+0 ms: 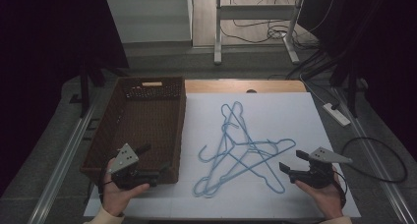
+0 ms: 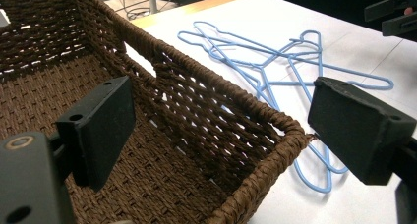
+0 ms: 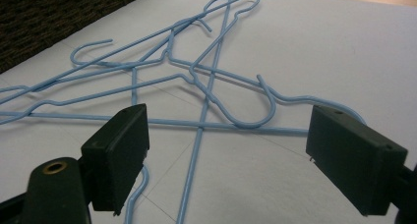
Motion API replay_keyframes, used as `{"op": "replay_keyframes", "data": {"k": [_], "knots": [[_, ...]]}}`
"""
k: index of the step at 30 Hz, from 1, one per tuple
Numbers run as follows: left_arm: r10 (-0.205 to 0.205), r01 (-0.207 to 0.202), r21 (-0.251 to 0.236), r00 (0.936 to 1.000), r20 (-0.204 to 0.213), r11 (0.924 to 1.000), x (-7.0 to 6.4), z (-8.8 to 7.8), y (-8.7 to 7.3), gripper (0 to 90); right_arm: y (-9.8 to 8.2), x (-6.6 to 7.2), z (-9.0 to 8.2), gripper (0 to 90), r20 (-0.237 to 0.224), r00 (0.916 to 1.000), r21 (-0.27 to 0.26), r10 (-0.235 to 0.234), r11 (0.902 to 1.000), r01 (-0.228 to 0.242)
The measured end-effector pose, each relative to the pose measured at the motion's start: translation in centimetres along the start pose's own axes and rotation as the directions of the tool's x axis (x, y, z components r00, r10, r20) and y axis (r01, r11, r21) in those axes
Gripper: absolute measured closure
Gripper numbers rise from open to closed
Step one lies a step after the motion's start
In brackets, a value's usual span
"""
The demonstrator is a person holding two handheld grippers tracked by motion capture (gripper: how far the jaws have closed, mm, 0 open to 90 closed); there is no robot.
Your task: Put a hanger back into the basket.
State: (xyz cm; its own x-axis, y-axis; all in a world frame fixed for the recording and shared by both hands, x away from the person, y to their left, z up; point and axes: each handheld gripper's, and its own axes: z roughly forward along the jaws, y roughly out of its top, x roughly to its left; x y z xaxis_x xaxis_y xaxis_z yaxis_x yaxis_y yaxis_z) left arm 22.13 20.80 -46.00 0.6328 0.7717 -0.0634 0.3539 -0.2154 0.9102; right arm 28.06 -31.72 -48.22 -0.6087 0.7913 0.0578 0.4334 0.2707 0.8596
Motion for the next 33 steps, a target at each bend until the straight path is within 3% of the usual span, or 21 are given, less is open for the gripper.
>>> {"op": "replay_keyframes", "data": {"k": [26,33], "knots": [[0.008,-0.008,0.009,1.0,0.001,0.9999,-0.13,-0.15,0.12,12.4,0.15,0.12,0.27,19.7,0.008,0.9997,0.025,-0.023,0.9994,0.022],[0.007,-0.007,0.007,1.0,0.006,1.0,-0.17,-0.17,0.27,12.5,0.8,0.09,0.65,20.8,0.006,0.9988,0.065,-0.048,0.9968,0.047]]}}
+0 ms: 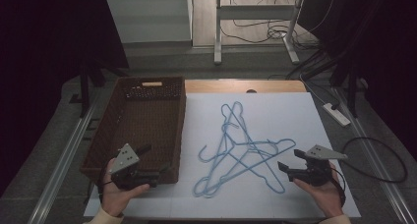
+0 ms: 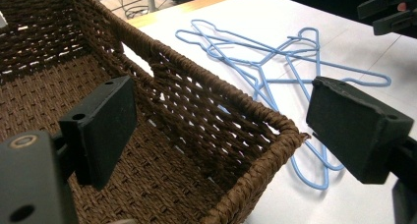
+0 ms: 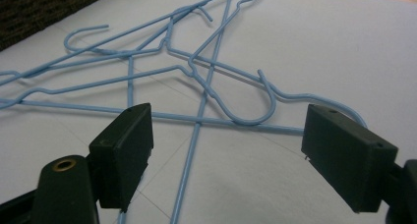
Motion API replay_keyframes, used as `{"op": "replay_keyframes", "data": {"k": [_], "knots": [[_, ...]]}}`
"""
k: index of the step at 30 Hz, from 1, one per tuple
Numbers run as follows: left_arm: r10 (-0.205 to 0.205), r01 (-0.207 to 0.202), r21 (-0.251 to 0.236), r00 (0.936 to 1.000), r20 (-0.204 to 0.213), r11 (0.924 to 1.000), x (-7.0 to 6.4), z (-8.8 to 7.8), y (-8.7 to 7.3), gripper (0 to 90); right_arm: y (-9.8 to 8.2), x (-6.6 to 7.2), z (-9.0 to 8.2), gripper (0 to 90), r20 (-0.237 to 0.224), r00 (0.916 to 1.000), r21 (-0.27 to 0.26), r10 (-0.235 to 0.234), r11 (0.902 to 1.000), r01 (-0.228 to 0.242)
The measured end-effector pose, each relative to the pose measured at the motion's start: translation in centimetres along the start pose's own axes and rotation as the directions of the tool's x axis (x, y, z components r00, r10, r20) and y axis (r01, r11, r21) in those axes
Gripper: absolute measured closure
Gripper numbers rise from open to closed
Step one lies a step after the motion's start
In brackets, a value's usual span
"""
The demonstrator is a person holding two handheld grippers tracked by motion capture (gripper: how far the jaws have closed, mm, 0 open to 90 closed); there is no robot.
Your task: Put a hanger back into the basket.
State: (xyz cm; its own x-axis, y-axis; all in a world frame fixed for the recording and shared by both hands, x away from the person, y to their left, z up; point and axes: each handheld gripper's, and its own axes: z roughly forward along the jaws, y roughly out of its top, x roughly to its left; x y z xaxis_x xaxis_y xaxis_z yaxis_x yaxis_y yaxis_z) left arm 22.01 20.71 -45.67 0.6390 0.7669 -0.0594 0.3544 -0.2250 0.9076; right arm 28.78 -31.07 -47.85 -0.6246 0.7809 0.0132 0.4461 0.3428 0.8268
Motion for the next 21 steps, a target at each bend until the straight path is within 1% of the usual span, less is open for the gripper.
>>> {"op": "replay_keyframes", "data": {"k": [4,5,7,11,13,15,17,21], "knots": [[0.0,0.0,-0.004,1.0,0.004,1.0,0.1,-0.1,0.1,13.0,1.2,0.1,0.5,22.5,-0.007,0.9993,0.051,-0.038,0.998,0.038],[0.0,0.0,-0.004,1.0,0.005,1.0,0.1,-0.1,0.1,13.0,1.5,0.1,0.7,22.8,-0.013,0.9987,0.069,-0.05,0.9963,0.051],[-0.001,0.001,-0.003,1.0,0.007,1.0,0.1,-0.1,0.1,13.0,2.3,0.2,1.2,23.6,-0.007,0.9964,0.097,-0.084,0.9917,0.084],[0.001,-0.001,0.0,0.9999,0.01,1.0,0.1,0.0,0.1,13.0,3.6,0.3,2.5,24.5,-0.042,0.9916,0.143,-0.123,0.9814,0.128],[0.001,-0.001,0.003,0.9999,0.012,1.0,0.1,0.0,0.1,13.0,4.4,0.1,3.4,24.9,-0.057,0.99,0.168,-0.129,0.9763,0.137],[0.001,-0.001,0.004,0.9999,0.012,1.0,0.0,0.0,0.1,12.9,4.6,0.0,3.7,25.1,-0.063,0.9901,0.176,-0.125,0.9752,0.134],[0.001,-0.001,0.006,0.9999,0.013,1.0,0.0,0.1,0.1,12.9,4.9,-0.2,4.3,25.1,-0.071,0.9895,0.196,-0.126,0.971,0.138],[0.005,-0.006,0.009,0.9999,0.014,0.9999,0.0,0.1,0.1,13.0,5.3,-0.4,5.5,26.5,-0.088,0.9873,0.236,-0.132,0.96,0.15]]}}
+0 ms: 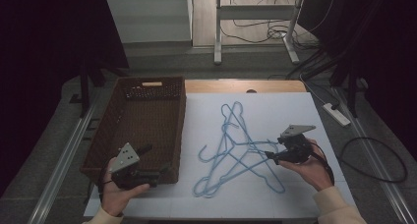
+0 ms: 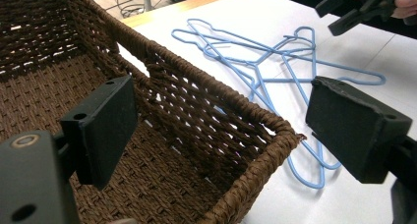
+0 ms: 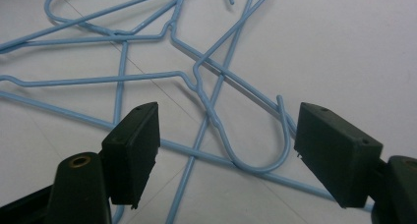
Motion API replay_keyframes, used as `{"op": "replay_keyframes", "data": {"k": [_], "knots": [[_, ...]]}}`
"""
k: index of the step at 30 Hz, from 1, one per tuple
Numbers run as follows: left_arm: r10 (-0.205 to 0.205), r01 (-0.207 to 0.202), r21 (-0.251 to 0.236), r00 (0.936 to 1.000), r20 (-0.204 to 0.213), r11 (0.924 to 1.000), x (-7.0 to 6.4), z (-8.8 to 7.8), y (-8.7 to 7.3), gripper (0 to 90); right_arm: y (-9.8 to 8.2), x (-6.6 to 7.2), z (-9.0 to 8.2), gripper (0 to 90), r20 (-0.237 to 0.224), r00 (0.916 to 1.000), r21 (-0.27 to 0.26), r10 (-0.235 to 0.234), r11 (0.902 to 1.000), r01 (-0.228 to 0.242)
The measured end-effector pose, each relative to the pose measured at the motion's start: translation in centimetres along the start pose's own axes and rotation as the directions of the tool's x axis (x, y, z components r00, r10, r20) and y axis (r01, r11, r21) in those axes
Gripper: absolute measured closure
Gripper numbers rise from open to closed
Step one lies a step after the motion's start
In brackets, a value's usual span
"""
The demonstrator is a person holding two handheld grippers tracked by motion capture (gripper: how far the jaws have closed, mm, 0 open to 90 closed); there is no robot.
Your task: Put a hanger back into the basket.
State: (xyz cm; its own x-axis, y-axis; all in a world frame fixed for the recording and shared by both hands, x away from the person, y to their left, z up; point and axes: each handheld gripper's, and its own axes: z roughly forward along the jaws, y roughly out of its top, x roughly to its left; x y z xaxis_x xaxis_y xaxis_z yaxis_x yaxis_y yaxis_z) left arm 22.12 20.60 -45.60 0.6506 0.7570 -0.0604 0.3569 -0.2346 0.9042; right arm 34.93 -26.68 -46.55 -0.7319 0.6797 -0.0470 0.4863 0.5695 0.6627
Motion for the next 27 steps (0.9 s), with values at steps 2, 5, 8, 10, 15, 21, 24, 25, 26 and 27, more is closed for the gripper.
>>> {"op": "replay_keyframes", "data": {"k": [2,5,8,10,15,21,24,25,26,27], "knots": [[-0.002,0.002,0.0,1.0,0.001,1.0,0.0,0.0,0.0,12.9,0.2,-0.1,0.6,27.7,-0.006,1.0,0.021,-0.008,0.9998,0.008],[-0.001,0.001,0.001,1.0,0.001,1.0,0.0,0.0,0.0,12.9,0.7,0.1,1.5,31.9,-0.019,0.9993,0.064,-0.033,0.9974,0.035],[-0.001,0.001,0.002,1.0,0.001,1.0,0.0,0.0,0.0,12.9,1.2,0.3,2.1,33.9,-0.022,0.9977,0.091,-0.064,0.9937,0.066],[-0.001,0.001,0.002,1.0,0.002,1.0,0.0,0.0,0.0,12.9,1.3,0.4,2.3,34.6,-0.028,0.9971,0.1,-0.07,0.9923,0.073],[0.0,0.0,0.003,1.0,0.002,1.0,0.0,0.0,0.0,12.8,2.0,0.5,3.3,37.1,-0.038,0.9943,0.148,-0.099,0.9835,0.104],[-0.002,0.002,0.004,1.0,0.002,1.0,0.0,0.0,0.0,12.8,2.5,0.5,4.6,44.3,-0.058,0.9917,0.202,-0.114,0.9715,0.124],[0.0,0.0,0.005,1.0,0.002,1.0,0.0,0.0,0.0,12.8,2.7,0.6,5.1,49.0,-0.071,0.9897,0.221,-0.125,0.9656,0.137],[0.0,0.0,0.004,1.0,0.002,1.0,0.0,0.0,0.0,12.8,2.7,0.6,5.3,50.2,-0.075,0.9883,0.225,-0.133,0.9632,0.147],[-0.001,0.001,0.005,1.0,0.003,1.0,0.0,0.0,0.0,12.8,2.8,0.7,5.5,51.9,-0.077,0.9877,0.236,-0.136,0.96,0.151],[-0.001,0.001,0.005,1.0,0.003,1.0,0.0,0.0,0.0,12.8,2.9,0.8,5.6,53.5,-0.077,0.9865,0.242,-0.144,0.9573,0.159]]}}
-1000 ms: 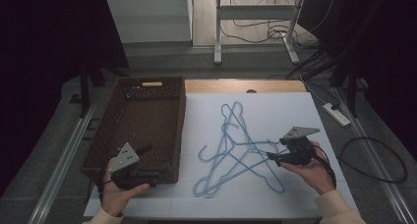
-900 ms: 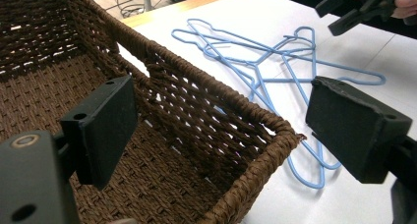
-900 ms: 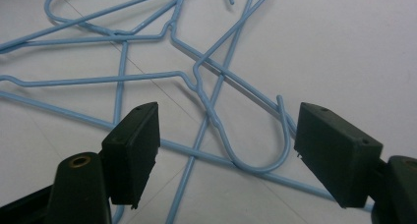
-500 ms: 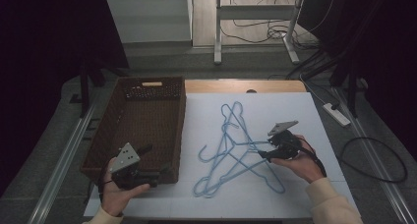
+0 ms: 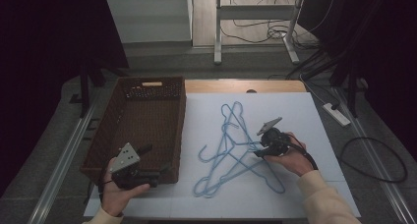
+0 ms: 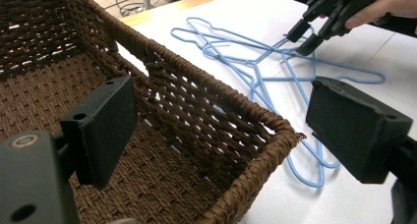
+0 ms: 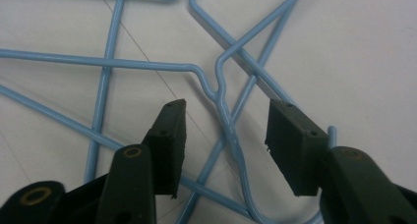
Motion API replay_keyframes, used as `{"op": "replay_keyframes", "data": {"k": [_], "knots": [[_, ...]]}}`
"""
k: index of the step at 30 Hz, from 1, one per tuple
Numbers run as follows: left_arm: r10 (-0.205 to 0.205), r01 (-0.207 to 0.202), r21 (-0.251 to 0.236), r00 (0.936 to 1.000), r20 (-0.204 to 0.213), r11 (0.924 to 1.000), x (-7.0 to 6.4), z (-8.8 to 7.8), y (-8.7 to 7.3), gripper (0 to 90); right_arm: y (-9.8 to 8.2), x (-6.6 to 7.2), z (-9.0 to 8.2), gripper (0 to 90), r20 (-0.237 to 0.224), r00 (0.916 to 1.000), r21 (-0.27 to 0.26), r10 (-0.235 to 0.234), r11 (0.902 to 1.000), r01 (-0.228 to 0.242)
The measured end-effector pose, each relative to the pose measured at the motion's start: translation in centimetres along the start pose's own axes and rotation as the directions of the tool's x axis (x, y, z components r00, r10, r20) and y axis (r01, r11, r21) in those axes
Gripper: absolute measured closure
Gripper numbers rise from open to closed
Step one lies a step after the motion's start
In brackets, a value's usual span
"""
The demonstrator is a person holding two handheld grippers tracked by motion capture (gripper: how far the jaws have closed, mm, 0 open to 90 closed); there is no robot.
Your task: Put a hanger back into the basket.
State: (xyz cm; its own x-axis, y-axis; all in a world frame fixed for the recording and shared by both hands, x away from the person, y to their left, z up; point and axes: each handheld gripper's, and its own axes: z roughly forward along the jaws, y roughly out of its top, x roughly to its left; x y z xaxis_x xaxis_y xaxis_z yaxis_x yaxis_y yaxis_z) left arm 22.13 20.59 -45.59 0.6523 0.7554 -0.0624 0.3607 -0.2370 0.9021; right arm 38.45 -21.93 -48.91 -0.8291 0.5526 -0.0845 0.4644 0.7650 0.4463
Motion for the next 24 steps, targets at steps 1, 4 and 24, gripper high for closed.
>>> {"op": "replay_keyframes", "data": {"k": [1,4,24], "knots": [[0.0,0.0,0.0,1.0,0.0,1.0,0.0,0.0,0.0,12.8,0.1,0.1,0.1,54.9,0.003,1.0,0.008,-0.007,0.9999,0.006],[0.002,-0.002,-0.003,1.0,-0.003,1.0,0.0,-0.1,0.0,12.8,0.3,0.2,0.4,60.7,0.008,0.9995,0.024,-0.031,0.9992,0.031],[0.007,-0.007,-0.005,0.9999,-0.007,1.0,-0.1,-0.2,0.2,12.8,0.7,0.9,1.1,85.4,0.056,0.9779,0.07,-0.202,0.9778,0.198]]}}
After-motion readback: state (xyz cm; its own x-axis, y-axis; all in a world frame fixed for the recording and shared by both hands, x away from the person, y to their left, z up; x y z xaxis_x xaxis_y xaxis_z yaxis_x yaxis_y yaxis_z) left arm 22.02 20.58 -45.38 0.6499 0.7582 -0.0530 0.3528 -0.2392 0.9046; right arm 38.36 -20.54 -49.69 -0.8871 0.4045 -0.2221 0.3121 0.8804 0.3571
